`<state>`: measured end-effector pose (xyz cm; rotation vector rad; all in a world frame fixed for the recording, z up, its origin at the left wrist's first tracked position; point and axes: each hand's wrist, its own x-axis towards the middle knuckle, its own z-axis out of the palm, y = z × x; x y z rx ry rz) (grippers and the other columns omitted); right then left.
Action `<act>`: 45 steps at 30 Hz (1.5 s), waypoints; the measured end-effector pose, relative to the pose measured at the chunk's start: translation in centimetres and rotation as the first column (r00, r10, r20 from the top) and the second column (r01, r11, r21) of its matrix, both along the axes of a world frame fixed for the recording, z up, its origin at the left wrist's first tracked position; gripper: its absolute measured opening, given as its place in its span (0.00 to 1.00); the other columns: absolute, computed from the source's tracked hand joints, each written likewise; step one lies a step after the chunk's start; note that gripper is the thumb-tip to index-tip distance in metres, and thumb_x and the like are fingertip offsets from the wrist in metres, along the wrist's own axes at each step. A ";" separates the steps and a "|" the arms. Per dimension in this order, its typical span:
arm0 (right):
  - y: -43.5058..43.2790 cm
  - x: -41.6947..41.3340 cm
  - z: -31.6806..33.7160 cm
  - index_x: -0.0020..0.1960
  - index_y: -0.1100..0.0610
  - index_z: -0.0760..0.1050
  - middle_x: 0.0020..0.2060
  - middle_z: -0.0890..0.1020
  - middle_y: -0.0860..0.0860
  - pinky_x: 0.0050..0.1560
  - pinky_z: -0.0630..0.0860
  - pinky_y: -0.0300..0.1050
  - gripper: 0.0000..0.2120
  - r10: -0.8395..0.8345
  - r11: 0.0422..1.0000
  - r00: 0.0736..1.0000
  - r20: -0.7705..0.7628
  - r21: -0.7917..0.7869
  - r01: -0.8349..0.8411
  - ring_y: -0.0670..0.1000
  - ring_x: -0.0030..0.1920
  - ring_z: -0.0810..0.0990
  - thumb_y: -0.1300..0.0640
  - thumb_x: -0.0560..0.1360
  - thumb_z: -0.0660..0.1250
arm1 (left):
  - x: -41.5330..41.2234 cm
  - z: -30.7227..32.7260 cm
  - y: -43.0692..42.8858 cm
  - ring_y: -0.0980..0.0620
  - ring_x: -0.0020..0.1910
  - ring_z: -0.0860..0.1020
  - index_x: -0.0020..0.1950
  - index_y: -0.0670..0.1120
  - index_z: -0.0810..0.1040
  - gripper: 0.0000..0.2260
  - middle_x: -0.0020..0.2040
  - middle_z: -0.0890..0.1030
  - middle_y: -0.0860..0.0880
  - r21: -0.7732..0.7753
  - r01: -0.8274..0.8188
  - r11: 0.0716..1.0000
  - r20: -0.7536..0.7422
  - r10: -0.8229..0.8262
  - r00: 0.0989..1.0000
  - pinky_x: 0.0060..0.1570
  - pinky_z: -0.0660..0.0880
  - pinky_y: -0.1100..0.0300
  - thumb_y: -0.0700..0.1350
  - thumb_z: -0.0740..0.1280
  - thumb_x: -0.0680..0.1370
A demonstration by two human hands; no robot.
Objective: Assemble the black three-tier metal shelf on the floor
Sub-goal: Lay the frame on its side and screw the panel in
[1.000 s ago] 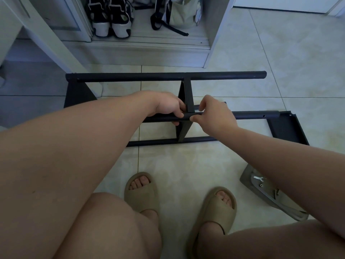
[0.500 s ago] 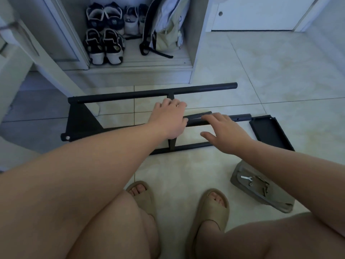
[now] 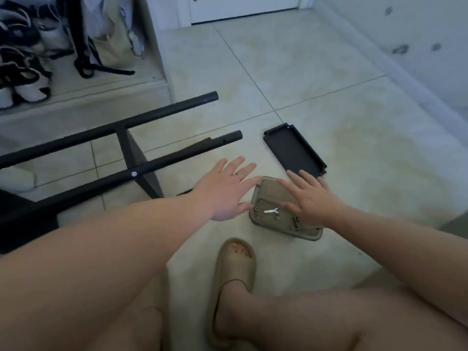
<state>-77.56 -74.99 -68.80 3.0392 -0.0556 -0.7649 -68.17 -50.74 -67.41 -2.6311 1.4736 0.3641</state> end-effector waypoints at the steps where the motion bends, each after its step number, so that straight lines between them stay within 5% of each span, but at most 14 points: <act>1: -1.0 0.1 -1.0 0.82 0.41 0.44 0.83 0.46 0.45 0.78 0.50 0.59 0.32 -0.041 0.999 0.998 -0.043 0.025 0.042 0.53 0.82 0.44 0.34 0.82 0.50 | -0.1 -1.1 -1.0 0.45 0.81 0.43 0.82 0.55 0.47 0.32 0.83 0.45 0.50 0.011 0.031 0.999 -0.033 -0.031 0.999 0.78 0.47 0.43 0.65 0.52 0.82; 7: -4.1 1.2 -8.2 0.82 0.44 0.52 0.80 0.62 0.49 0.75 0.63 0.57 0.30 -0.165 0.967 0.968 -0.189 0.163 0.196 0.56 0.78 0.60 0.40 0.84 0.55 | -0.6 -8.7 -4.2 0.44 0.81 0.49 0.82 0.55 0.49 0.31 0.83 0.46 0.49 0.069 0.055 0.996 -0.210 -0.039 0.977 0.76 0.55 0.44 0.64 0.53 0.82; 11: -4.5 1.3 -13.5 0.81 0.47 0.58 0.74 0.70 0.52 0.68 0.70 0.56 0.26 -0.175 0.952 0.956 -0.236 0.206 0.225 0.57 0.73 0.68 0.45 0.84 0.57 | -0.7 -14.0 -4.7 0.43 0.79 0.53 0.82 0.53 0.45 0.33 0.83 0.45 0.49 0.005 -0.245 0.970 -0.349 0.231 0.908 0.74 0.60 0.46 0.62 0.54 0.82; 15: -4.8 1.9 -17.1 0.73 0.51 0.71 0.66 0.77 0.54 0.61 0.74 0.53 0.19 -0.177 0.943 0.959 -0.222 0.241 0.230 0.58 0.65 0.75 0.52 0.82 0.63 | -0.8 -17.3 -4.7 0.40 0.75 0.63 0.82 0.53 0.42 0.32 0.82 0.56 0.46 -0.096 -0.405 0.909 -0.475 0.316 0.821 0.70 0.66 0.45 0.58 0.54 0.83; 19: -5.0 2.5 -19.4 0.71 0.50 0.74 0.64 0.78 0.53 0.62 0.74 0.52 0.20 -0.084 0.961 0.963 -0.257 0.236 0.147 0.58 0.64 0.77 0.56 0.79 0.67 | -1.0 -18.4 -4.9 0.39 0.68 0.69 0.82 0.55 0.40 0.31 0.76 0.66 0.46 -0.163 -0.434 0.886 -0.529 0.293 0.797 0.64 0.70 0.45 0.55 0.55 0.84; 27: -4.4 3.1 -21.6 0.65 0.58 0.74 0.59 0.77 0.56 0.55 0.73 0.53 0.13 0.009 0.978 0.976 -0.218 0.204 0.036 0.61 0.60 0.77 0.60 0.80 0.63 | -0.9 -18.8 -4.9 0.41 0.67 0.71 0.81 0.58 0.38 0.31 0.76 0.66 0.46 -0.151 -0.447 0.882 -0.545 0.303 0.782 0.62 0.72 0.45 0.56 0.53 0.84; 35: -4.0 3.8 -17.0 0.55 0.58 0.75 0.53 0.79 0.56 0.52 0.75 0.52 0.07 -0.088 0.964 0.983 -0.160 0.234 0.124 0.61 0.53 0.78 0.59 0.78 0.66 | -0.1 -16.2 -4.4 0.40 0.69 0.70 0.81 0.57 0.44 0.29 0.76 0.65 0.45 -0.012 -0.451 0.892 -0.566 0.366 0.738 0.62 0.71 0.45 0.58 0.54 0.84; 40: -2.4 4.9 -9.5 0.45 0.54 0.70 0.43 0.73 0.49 0.43 0.68 0.47 0.08 -0.112 0.923 0.991 0.075 0.377 0.075 0.56 0.44 0.75 0.61 0.74 0.69 | 1.5 -11.1 -2.6 0.43 0.72 0.70 0.79 0.49 0.61 0.25 0.74 0.71 0.44 0.160 -0.524 0.836 -0.637 0.493 0.593 0.68 0.68 0.50 0.59 0.53 0.84; 45: 1.6 5.1 -1.9 0.45 0.57 0.76 0.41 0.75 0.48 0.45 0.73 0.47 0.04 -0.239 0.882 0.923 0.302 0.465 0.076 0.52 0.43 0.75 0.64 0.73 0.68 | 3.0 -3.2 -0.2 0.41 0.63 0.77 0.69 0.41 0.74 0.25 0.67 0.78 0.41 0.208 -0.683 0.700 -0.709 0.589 0.388 0.62 0.71 0.52 0.57 0.51 0.85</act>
